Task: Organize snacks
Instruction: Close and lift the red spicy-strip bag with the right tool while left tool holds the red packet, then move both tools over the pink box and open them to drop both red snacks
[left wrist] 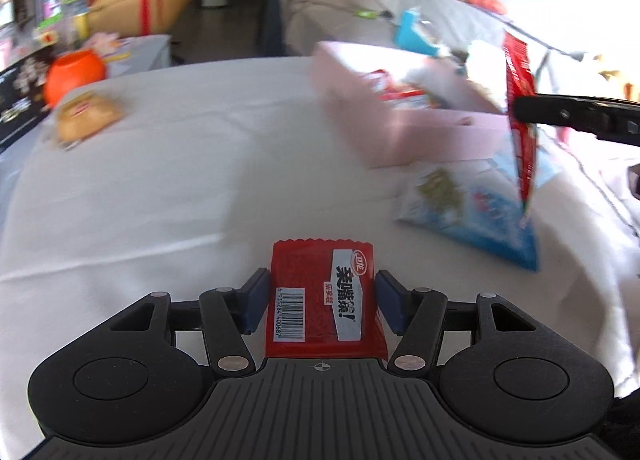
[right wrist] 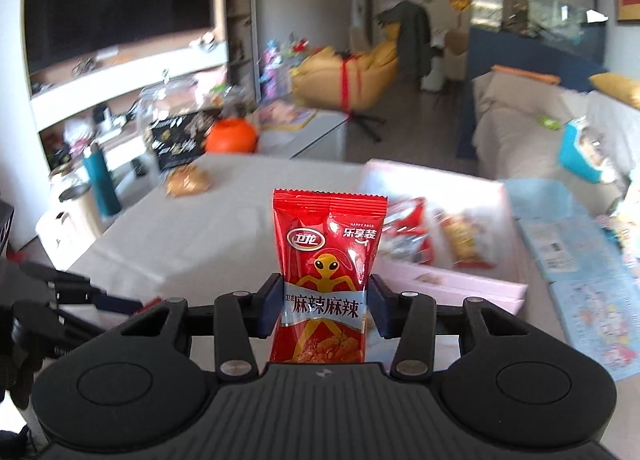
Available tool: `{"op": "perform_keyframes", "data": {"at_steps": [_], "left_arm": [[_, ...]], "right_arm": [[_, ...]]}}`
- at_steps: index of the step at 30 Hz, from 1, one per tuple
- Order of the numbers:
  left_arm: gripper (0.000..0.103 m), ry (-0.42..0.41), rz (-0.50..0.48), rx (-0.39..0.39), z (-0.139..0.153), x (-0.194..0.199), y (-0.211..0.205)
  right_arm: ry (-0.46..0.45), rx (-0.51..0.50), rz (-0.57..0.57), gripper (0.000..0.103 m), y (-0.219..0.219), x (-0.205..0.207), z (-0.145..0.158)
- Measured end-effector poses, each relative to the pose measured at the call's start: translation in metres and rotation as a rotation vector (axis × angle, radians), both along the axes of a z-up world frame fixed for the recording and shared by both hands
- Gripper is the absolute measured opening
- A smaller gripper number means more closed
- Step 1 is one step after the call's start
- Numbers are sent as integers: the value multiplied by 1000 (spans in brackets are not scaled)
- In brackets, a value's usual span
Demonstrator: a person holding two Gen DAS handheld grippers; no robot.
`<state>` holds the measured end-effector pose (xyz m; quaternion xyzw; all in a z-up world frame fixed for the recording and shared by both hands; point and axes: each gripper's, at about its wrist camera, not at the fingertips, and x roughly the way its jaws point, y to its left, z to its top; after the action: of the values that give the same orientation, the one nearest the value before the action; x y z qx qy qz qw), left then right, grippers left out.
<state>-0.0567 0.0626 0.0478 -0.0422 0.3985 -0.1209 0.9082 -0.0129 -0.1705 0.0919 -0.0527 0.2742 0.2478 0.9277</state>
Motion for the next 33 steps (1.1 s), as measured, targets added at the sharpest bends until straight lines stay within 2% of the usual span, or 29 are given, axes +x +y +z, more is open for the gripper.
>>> {"op": "perform_keyframes", "data": {"at_steps": [3,8,10,12,13,14,15,16,17,19,22,24,28,29,30,33], "left_arm": [[63,-46,-50,-41,23,16,-15],[63,-300,-100,-51,93,59,-41],[65,-373,-106,-114,111,83,-50],[66,-346,-127,-206,112,119,-57],[66,-312,-139,-222,106,135,-61],[66,-256,-140,-219,91,155,-67],[64,-208,-129,-207,76,171,-71],[64,-160,-119,-198,57,187,-75],[64,-130,-118,-202,44,196,-76],[65,-95,-119,-238,27,204,-71],[64,-95,-110,-310,20,203,-51],[64,-96,-107,-323,21,201,-41],[64,-200,-104,-427,36,195,-41],[65,-212,-108,-429,39,196,-44],[64,-207,-95,-390,40,199,-47],[63,-218,-60,-225,41,199,-50]], "right_arm": [[-31,18,-48,45,-17,3,10],[-122,45,-113,45,-38,25,53],[-132,59,-127,45,-43,45,75],[-99,76,-149,45,-46,74,94],[-64,80,-153,47,-46,92,99],[-23,79,-145,53,-46,110,101],[14,76,-140,65,-44,128,99],[46,67,-158,71,-42,145,93],[68,47,-179,74,-40,158,86],[114,-9,-228,74,-38,176,66],[149,-3,-221,74,-42,173,39],[154,10,-190,74,-47,161,27],[102,-25,-164,74,-34,135,8],[82,-39,-172,74,-32,129,5],[64,-52,-189,74,-29,124,2],[44,-57,-199,77,-34,108,5]]}}
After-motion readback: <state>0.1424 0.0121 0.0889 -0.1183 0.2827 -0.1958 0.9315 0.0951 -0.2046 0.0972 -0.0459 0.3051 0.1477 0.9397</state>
